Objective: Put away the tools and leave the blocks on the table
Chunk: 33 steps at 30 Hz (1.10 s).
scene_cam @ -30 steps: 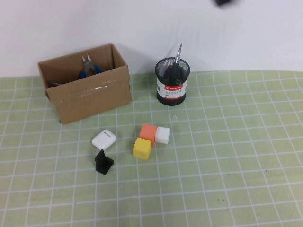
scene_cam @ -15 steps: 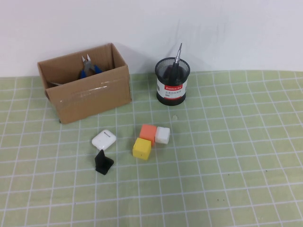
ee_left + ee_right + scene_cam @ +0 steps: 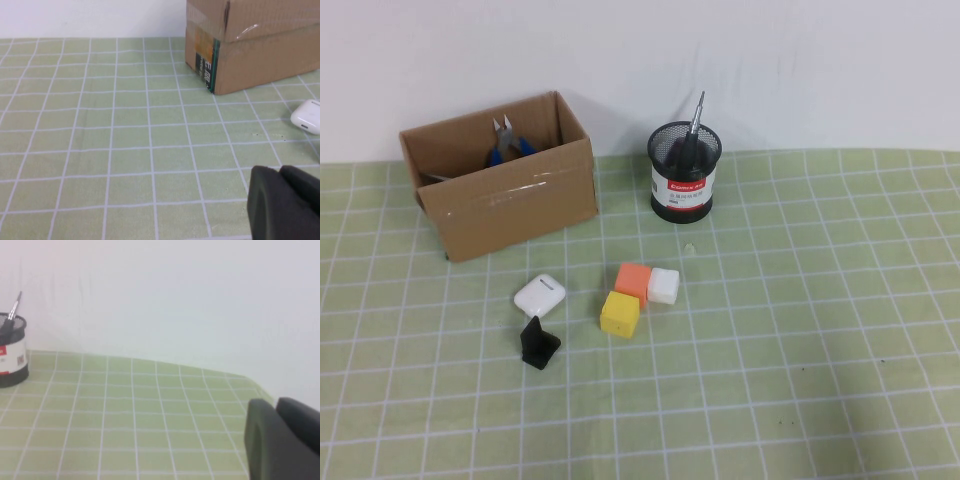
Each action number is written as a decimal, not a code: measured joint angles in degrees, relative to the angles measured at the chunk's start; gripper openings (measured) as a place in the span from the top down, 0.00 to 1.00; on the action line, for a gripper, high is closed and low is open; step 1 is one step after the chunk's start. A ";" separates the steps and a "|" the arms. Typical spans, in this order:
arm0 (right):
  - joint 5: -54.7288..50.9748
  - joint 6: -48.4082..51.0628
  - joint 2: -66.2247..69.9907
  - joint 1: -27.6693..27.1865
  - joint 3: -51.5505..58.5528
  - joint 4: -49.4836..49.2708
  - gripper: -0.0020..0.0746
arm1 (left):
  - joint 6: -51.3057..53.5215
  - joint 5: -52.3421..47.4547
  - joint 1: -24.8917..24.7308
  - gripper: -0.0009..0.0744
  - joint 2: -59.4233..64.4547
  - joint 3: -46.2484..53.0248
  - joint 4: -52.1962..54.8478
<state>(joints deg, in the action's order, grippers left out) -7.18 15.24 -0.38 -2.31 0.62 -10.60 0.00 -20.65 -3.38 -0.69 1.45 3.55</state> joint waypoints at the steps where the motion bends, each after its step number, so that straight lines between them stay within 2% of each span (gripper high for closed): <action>1: 5.70 0.20 -1.36 0.00 1.31 0.00 0.99 | 0.00 0.00 0.00 0.99 0.00 0.00 0.00; 2: 1.19 0.20 -1.62 -0.12 1.04 0.00 0.99 | 0.00 0.00 0.00 0.99 0.00 0.00 0.00; 12: -12.09 0.06 -1.44 0.03 1.11 1.23 0.99 | 0.00 0.00 0.00 0.99 -0.03 0.00 0.00; 20: -12.09 0.06 -1.44 0.03 1.11 1.61 0.99 | 0.00 0.00 0.00 0.99 -0.12 0.00 0.00; 21: -14.73 0.00 -1.44 0.03 1.11 1.61 0.99 | 0.00 0.00 0.00 0.99 -0.12 0.00 0.00; 22: -12.09 0.06 -1.44 0.03 1.11 1.61 0.99 | 0.00 0.00 0.00 0.99 -0.12 0.00 0.00; 33: -12.09 0.06 -1.44 0.03 1.11 1.73 0.99 | 0.00 0.00 0.00 0.99 -0.12 0.00 0.00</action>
<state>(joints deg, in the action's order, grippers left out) -19.27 15.30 -1.82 -2.28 1.73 -8.87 0.00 -20.65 -3.38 -0.81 1.45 3.55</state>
